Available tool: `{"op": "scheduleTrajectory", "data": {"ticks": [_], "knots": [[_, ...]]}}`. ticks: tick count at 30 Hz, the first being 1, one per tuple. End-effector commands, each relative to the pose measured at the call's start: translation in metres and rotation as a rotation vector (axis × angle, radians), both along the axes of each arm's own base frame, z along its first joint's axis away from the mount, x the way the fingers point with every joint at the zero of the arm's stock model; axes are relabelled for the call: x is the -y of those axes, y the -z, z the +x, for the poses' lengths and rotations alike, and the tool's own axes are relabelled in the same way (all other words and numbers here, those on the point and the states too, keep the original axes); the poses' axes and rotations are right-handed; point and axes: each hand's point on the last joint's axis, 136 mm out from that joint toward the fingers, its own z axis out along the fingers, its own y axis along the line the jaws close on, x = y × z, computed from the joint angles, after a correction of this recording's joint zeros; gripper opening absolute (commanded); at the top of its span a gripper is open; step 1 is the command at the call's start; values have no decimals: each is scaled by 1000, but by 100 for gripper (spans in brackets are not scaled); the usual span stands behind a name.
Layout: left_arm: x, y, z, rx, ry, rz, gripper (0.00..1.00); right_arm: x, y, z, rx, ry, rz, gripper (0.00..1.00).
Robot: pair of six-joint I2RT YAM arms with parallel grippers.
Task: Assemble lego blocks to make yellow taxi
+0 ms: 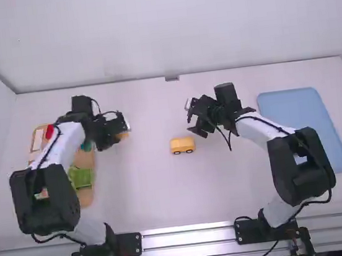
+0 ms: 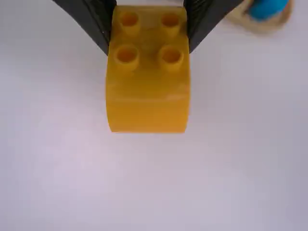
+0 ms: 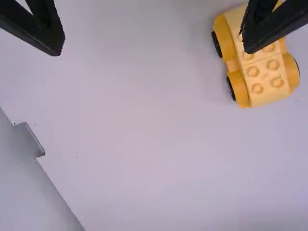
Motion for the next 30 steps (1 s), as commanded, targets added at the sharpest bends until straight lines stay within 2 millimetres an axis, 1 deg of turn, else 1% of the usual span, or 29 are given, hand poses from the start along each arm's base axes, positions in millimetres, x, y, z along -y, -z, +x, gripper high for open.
{"op": "scheduleTrajectory", "data": {"ticks": [1,3,5,6,8,12,15,16,20,21,25,27,28,29,30], "knots": [[25,24,-14,-44,37,56,2,0,-6,3,8,2,10,98],[42,41,-12,-47,84,105,2,-1,-6,3,8,2,10,99],[57,50,-12,-52,128,114,2,-1,-6,3,8,1,10,98],[68,55,-13,-62,160,110,2,-1,-6,3,8,2,10,98],[75,58,-12,-84,180,115,2,0,-5,2,6,2,10,98],[92,63,-4,-149,207,45,2,1,-1,-2,-18,2,2,99],[93,64,-5,-215,188,36,2,2,0,-2,-25,7,-5,98],[97,64,-6,-243,188,18,2,2,0,-2,-25,7,-4,98],[110,70,-5,-265,191,11,2,1,-1,-1,-15,7,-2,98],[114,72,-7,-273,186,11,3,1,-1,0,-12,5,-2,98],[117,80,-14,-282,203,37,8,2,-1,-1,-13,2,-5,99],[118,83,-14,-273,200,34,14,2,-1,-1,-13,2,-6,98],[117,86,-12,-264,183,35,16,1,-1,-1,-12,2,-5,98],[115,88,-11,-258,163,46,16,2,-1,-1,-11,2,-5,97],[114,90,-10,-254,152,51,16,2,-1,-1,-12,2,-5,98]]}}
